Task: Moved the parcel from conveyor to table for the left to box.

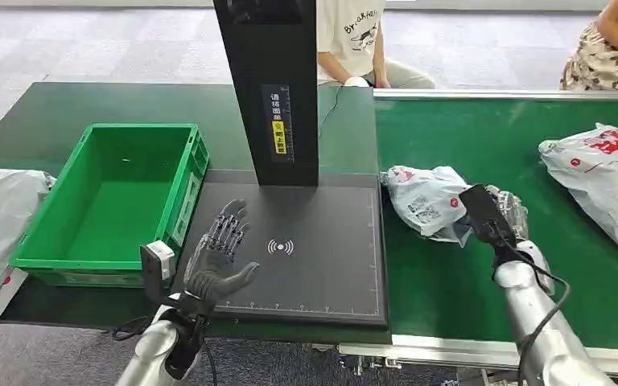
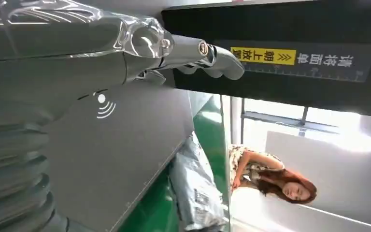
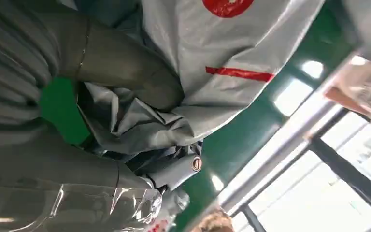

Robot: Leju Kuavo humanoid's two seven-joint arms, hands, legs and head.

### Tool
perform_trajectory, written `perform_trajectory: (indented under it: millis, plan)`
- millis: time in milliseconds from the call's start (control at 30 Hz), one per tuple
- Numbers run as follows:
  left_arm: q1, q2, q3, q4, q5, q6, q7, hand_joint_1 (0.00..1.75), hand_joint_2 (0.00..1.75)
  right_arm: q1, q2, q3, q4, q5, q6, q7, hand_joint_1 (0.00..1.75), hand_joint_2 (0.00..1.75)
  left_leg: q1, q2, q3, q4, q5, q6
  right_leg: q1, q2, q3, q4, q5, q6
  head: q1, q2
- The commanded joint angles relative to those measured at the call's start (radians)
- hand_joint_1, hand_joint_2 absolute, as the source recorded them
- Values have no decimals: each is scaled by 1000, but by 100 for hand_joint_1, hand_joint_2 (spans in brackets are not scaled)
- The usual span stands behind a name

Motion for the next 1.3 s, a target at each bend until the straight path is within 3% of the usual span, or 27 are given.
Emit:
perform_trajectory:
  millis: [33,333,367,533,667,900,1100,1300]
  plan:
    - [-32,-2,21,63,-1,-6,-29,0,175,124,79,-81,-439,-156,69,-118,175,175,0,1,3,-2,-1,0,0,2,2,-1,0,0,0,0]
    - [-45,-4,31,67,0,-8,-54,0,175,164,125,1,-596,-252,163,-188,175,175,0,2,1,-1,-1,0,0,2,0,0,0,0,0,0]
    - [-78,-4,31,83,6,-13,-60,0,175,88,151,116,-563,-344,264,-152,175,175,0,3,1,-1,-1,0,0,4,-1,0,0,0,0,0]
    - [-137,-14,17,128,12,-10,-63,0,175,6,199,197,-448,-363,273,-140,175,175,0,4,0,-1,0,0,0,4,-1,1,0,0,0,0]
    - [-180,-21,5,138,28,37,-80,0,175,-46,236,338,-279,-380,322,-139,175,175,0,6,3,-2,1,0,0,6,1,0,2,-1,0,0]
    - [-212,-24,-5,146,74,87,-79,0,175,-26,300,507,-110,-477,449,-123,175,175,1,5,4,-2,0,0,1,4,2,-1,1,-1,0,0]
    - [-240,-20,-24,183,105,124,-101,0,175,-35,310,586,38,-646,643,-57,175,175,2,2,4,-2,1,0,2,2,3,-1,0,-1,0,0]
    - [-228,-7,-26,178,115,134,-103,0,175,-71,284,614,46,-668,643,15,175,175,0,2,2,-1,1,0,1,2,1,-1,1,0,0,0]
